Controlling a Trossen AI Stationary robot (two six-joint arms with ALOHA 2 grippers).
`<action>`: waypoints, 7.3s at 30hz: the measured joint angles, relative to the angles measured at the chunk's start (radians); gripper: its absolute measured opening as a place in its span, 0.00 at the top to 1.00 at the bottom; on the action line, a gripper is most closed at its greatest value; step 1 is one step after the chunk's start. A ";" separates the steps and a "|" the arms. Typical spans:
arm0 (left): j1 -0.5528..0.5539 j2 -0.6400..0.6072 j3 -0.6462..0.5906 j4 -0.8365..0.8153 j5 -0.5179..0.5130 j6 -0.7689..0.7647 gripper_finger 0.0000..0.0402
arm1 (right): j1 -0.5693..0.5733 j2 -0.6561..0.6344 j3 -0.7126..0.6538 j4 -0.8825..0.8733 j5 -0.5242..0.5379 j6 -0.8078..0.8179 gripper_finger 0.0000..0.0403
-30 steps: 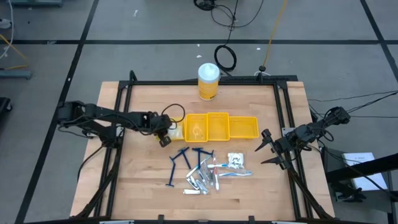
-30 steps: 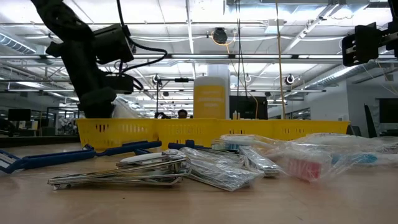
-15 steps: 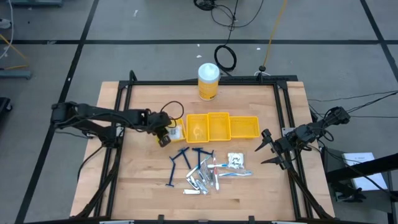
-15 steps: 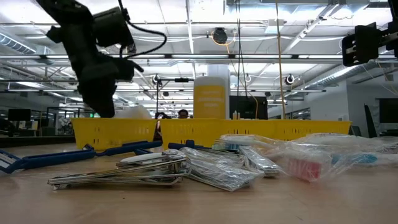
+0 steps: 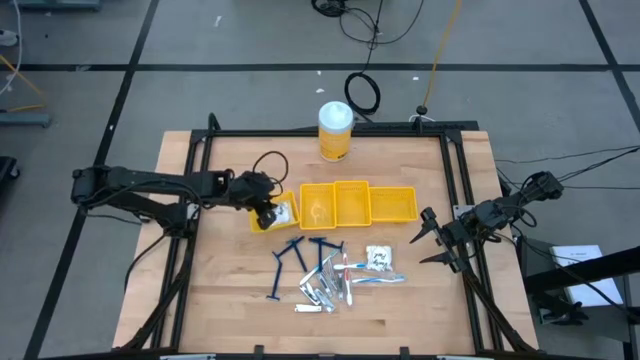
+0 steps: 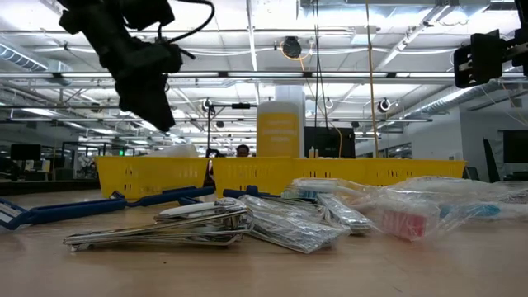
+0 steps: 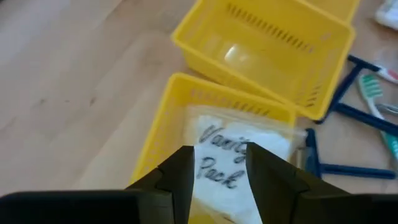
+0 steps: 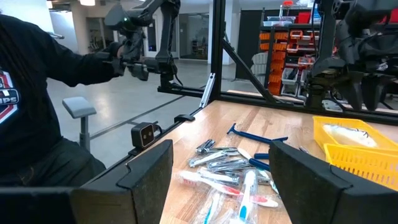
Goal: Pick & Place Travel size toiletries
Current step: Put the bottom vanity pack into the left yellow bin, then put the vanity pack into the left yellow bin
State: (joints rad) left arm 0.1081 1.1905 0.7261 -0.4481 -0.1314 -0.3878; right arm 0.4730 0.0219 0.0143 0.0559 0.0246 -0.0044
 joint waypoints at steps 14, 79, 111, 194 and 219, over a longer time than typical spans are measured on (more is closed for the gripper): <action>-0.026 0.321 0.006 0.054 0.091 0.089 0.69 | 0.000 0.003 0.000 0.000 0.000 0.000 0.37; -0.280 -0.344 -0.476 1.004 -0.085 0.414 0.69 | 0.000 0.010 0.000 0.470 0.123 0.198 0.37; -0.278 -0.340 -0.476 0.973 -0.088 0.401 0.69 | 0.081 1.380 0.673 -0.398 0.310 0.673 0.50; -0.277 -0.340 -0.476 0.971 -0.097 0.379 0.69 | 0.083 1.307 0.402 0.073 0.268 0.694 0.98; -0.307 -0.035 -0.417 1.324 -0.009 0.395 0.69 | 0.030 1.296 0.404 0.652 0.450 0.118 0.99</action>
State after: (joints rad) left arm -0.1991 1.1551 0.3091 0.8758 -0.1406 0.0076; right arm 0.5030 1.3182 0.4179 0.7075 0.4748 0.1134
